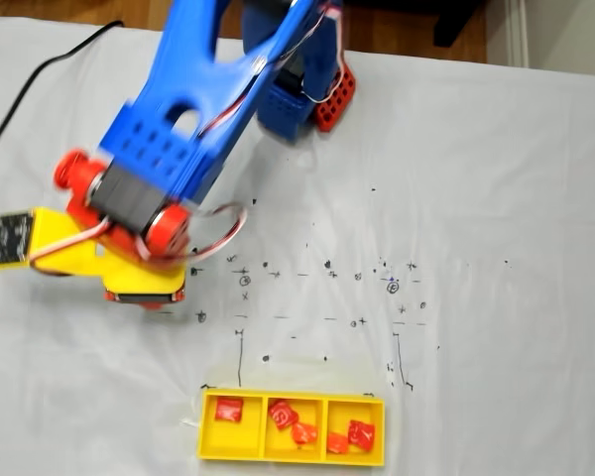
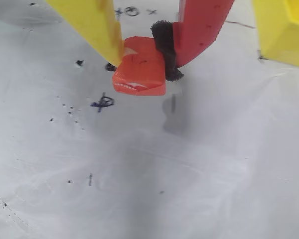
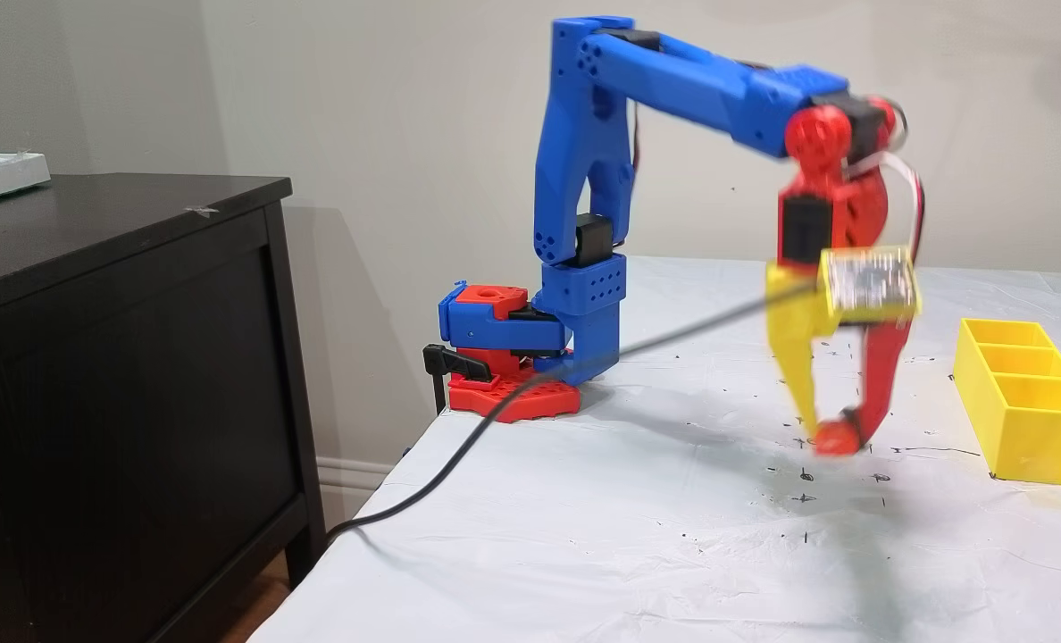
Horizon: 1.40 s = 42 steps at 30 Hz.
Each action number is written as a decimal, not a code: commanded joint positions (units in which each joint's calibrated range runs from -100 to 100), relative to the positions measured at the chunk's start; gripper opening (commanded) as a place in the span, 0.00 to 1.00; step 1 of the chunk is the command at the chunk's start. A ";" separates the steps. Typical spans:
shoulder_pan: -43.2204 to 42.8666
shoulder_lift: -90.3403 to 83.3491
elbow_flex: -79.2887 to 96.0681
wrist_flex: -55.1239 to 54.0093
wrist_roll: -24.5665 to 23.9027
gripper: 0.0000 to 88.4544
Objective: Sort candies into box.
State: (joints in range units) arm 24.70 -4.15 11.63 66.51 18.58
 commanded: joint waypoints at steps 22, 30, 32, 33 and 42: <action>-15.01 -5.01 -9.13 -11.37 -12.06 0.00; -16.09 0.41 -14.14 -13.09 -12.26 0.00; -16.45 1.18 -14.23 -13.74 -11.97 0.00; -16.82 1.77 -14.23 -14.24 -11.87 0.00; -18.27 5.59 -15.96 -16.69 -13.14 0.00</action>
State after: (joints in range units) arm 7.30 1.18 3.08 51.19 5.84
